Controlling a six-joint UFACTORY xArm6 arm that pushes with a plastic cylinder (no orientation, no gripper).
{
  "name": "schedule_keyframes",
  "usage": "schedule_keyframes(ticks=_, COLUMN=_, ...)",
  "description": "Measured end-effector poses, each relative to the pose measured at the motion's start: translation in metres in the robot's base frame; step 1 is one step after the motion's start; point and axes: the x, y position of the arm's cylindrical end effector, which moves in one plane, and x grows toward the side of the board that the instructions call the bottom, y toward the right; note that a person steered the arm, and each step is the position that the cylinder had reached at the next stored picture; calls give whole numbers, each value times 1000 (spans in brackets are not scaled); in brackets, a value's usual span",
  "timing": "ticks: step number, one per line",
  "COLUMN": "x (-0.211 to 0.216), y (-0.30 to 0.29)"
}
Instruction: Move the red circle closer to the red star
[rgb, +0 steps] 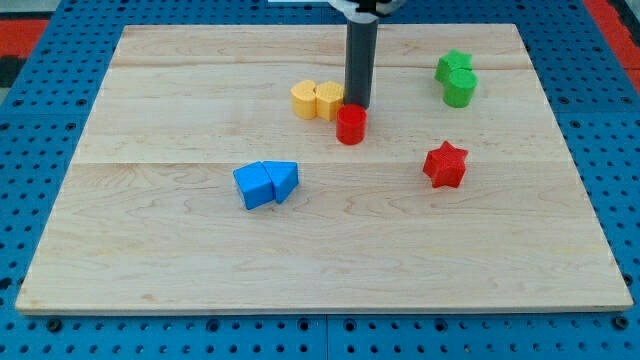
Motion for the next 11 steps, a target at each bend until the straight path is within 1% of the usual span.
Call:
schedule_keyframes(ticks=1, x=25, y=-5)
schedule_keyframes(ticks=2, x=28, y=-29)
schedule_keyframes(ticks=3, x=48, y=-79)
schedule_keyframes(ticks=4, x=66, y=-91)
schedule_keyframes(ticks=7, x=48, y=-34)
schedule_keyframes(ticks=9, x=61, y=5)
schedule_keyframes(ticks=11, x=66, y=45)
